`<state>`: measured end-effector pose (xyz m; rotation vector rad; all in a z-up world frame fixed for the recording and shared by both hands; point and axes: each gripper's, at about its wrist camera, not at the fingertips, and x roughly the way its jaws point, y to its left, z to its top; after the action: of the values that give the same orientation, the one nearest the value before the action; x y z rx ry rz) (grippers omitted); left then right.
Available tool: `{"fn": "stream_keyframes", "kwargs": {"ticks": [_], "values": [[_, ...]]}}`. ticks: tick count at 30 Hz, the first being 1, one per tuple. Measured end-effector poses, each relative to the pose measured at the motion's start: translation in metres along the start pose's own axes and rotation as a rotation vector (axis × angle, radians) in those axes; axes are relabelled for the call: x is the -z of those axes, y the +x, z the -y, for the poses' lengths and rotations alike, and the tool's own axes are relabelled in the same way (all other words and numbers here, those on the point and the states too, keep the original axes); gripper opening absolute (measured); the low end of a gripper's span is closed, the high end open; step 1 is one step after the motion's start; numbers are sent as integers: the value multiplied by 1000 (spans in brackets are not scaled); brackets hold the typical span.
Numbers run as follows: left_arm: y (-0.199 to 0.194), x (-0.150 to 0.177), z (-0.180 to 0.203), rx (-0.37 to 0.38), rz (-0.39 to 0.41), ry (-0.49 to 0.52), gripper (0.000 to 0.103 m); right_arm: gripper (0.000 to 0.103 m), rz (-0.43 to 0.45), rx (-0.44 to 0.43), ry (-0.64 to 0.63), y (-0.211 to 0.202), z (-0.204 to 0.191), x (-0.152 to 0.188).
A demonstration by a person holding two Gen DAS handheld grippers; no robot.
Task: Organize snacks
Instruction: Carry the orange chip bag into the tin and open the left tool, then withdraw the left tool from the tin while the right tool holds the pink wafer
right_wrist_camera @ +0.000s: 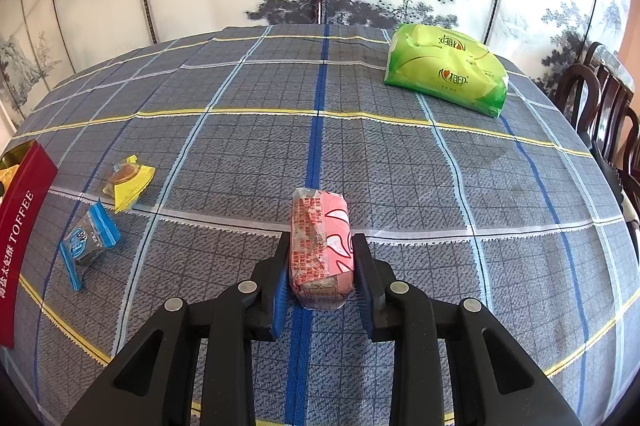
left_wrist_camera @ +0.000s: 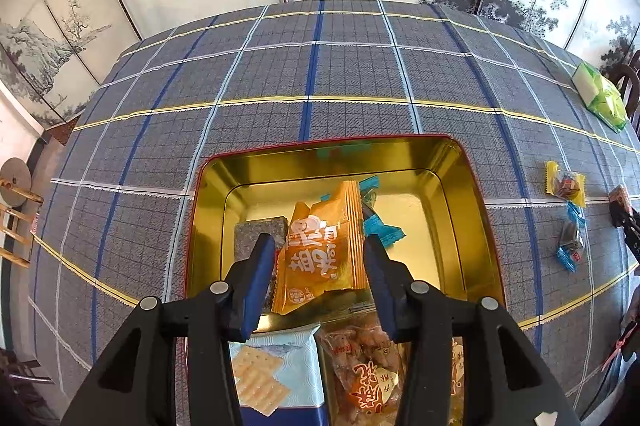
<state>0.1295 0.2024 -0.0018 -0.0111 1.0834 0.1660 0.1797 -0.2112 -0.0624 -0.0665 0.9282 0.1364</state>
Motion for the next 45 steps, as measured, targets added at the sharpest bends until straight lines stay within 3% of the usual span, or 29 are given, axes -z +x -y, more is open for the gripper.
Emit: {"fn": "stream_keyframes", "kwargs": {"ticks": [12, 15, 25, 34, 41, 45], "values": [[-29, 12, 4, 14, 38, -7, 47, 32, -1, 2, 9, -1, 6, 0], [-35, 19, 4, 22, 45, -20, 52, 32, -1, 2, 9, -1, 5, 0], [-54, 46, 8, 48, 45, -24, 55, 32, -10, 7, 13, 0, 8, 0], [-57, 58, 8, 23, 48, -14, 59, 31, -37, 25, 14, -1, 6, -2], [-61, 65, 0, 25, 50, -51, 70, 26, -59, 36, 19, -1, 0, -4], [-67, 74, 3, 9, 65, -24, 71, 25, -80, 43, 31, -2, -3, -4]]}}
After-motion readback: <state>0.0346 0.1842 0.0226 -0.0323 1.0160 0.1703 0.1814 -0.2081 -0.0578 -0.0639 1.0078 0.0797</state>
